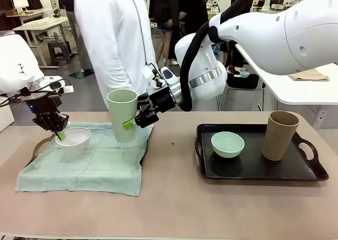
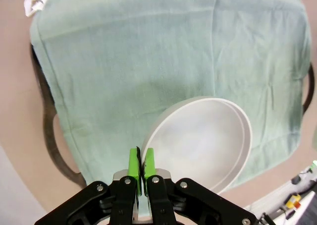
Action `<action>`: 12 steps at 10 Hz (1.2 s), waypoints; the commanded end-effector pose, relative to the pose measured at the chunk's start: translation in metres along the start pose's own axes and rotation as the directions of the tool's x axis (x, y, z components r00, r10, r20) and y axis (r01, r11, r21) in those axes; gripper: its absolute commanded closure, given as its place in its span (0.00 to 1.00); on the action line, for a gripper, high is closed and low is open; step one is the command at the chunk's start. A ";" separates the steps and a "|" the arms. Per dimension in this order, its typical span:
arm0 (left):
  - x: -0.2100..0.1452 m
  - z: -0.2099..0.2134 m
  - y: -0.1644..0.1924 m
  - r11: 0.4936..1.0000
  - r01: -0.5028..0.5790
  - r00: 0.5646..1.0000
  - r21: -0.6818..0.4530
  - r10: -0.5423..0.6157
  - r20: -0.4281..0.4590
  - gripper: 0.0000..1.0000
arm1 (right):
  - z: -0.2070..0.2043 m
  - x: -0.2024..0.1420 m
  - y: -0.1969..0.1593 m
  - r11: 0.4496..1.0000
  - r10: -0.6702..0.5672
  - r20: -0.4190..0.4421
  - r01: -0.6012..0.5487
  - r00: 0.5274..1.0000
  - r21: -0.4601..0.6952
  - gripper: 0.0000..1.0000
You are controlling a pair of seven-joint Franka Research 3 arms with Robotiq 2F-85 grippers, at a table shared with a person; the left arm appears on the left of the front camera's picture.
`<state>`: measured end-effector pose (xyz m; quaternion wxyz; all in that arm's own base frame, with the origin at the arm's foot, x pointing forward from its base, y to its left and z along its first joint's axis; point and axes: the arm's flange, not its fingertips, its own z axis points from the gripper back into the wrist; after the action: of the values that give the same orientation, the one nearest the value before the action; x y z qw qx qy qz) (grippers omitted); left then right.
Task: Set up a tray with a mat and arrange the tableware.
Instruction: Place the Picnic Bowl and Reusable plastic cup back onto the Handle tray in front of the human's position.
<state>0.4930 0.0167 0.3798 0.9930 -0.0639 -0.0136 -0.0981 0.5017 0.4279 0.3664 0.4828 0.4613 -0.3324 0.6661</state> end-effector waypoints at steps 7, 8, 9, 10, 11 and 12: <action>-0.010 -0.015 0.011 0.997 0.072 0.995 -0.041 -0.068 0.072 0.96 | -0.052 -0.042 -0.042 0.994 -0.095 0.013 0.094 0.995 0.051 0.17; -0.008 -0.019 0.014 0.995 0.089 0.994 -0.048 -0.085 0.070 0.96 | -0.053 -0.045 -0.047 0.995 -0.086 0.009 0.086 0.996 0.048 0.17; -0.009 -0.021 0.014 0.993 0.101 0.993 -0.056 -0.098 0.066 0.96 | -0.054 -0.049 -0.050 0.995 -0.087 -0.001 0.087 0.996 0.039 0.17; -0.008 -0.022 0.015 0.992 0.115 0.992 -0.059 -0.111 0.065 0.96 | -0.054 -0.052 -0.053 0.995 -0.090 -0.012 0.090 0.996 0.034 0.17; -0.010 -0.023 0.014 0.990 0.123 0.991 -0.065 -0.119 0.069 0.96 | -0.055 -0.056 -0.054 0.996 -0.084 -0.028 0.084 0.996 0.029 0.17; -0.010 -0.022 0.014 0.990 0.127 0.990 -0.068 -0.122 0.066 0.96 | -0.054 -0.059 -0.056 0.997 -0.068 -0.051 0.069 0.996 0.019 0.17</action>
<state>0.4880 0.0247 0.3569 0.9843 -0.0883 -0.0344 -0.1491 0.5391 0.4698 0.2900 0.5010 0.4755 -0.3016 0.6572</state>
